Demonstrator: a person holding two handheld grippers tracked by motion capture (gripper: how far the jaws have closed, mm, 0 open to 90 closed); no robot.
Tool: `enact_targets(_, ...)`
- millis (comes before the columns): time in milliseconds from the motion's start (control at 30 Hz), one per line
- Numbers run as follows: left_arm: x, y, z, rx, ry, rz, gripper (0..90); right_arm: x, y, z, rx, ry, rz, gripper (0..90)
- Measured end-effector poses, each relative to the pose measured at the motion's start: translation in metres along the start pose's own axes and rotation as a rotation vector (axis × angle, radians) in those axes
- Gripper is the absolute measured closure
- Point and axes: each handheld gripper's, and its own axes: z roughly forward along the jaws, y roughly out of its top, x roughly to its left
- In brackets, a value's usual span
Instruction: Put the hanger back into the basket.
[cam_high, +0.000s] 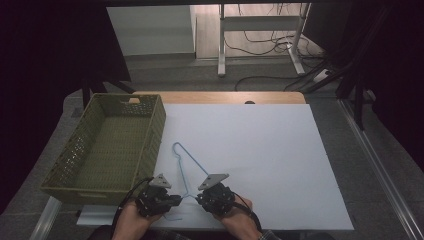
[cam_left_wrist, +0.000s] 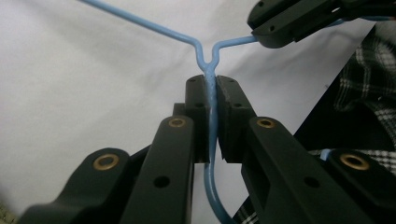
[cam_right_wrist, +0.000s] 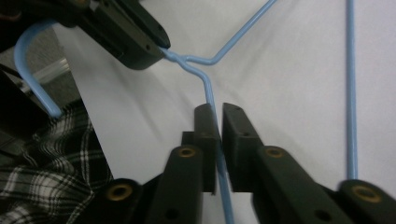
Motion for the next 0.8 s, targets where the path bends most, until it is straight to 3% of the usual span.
enact_targets(67, 0.0, 0.001, 0.0, -0.005, -0.004, 0.001, 84.7, -0.001, 0.004, 0.002, 0.014, 0.021, 0.005, 68.7)
enact_targets(167, 0.0, 0.001, -0.001, -0.011, -0.008, 0.004, 84.7, 0.0, 0.01, 0.01, 0.027, 0.02, -0.01, 68.7)
enact_targets(367, 0.0, 0.002, -0.005, -0.037, -0.008, 0.015, 84.3, -0.001, 0.011, 0.021, 0.064, -0.004, -0.054, 83.3)
enact_targets(400, 0.001, 0.001, -0.006, -0.055, -0.009, 0.015, 83.7, -0.001, 0.011, 0.02, 0.065, -0.009, -0.06, 84.1)
enact_targets(467, 0.002, 0.002, -0.012, -0.114, -0.015, 0.013, 70.5, 0.001, 0.011, 0.018, 0.062, -0.021, -0.068, 85.7)
enact_targets(633, 0.003, 0.002, -0.045, -0.311, -0.012, 0.007, 45.1, -0.004, 0.014, 0.006, 0.023, -0.024, -0.052, 86.1)
enact_targets(667, 0.003, 0.002, -0.045, -0.311, -0.012, 0.007, 42.2, -0.004, 0.014, 0.006, 0.023, -0.024, -0.052, 86.1)
enact_targets(700, 0.003, 0.001, -0.059, -0.359, -0.01, 0.006, 39.4, -0.007, 0.017, -0.004, 0.001, -0.019, -0.044, 86.2)
enact_targets(800, 0.006, 0.001, -0.075, -0.408, -0.001, -0.001, 35.1, -0.01, 0.021, -0.015, -0.026, 0.0, -0.03, 86.3)
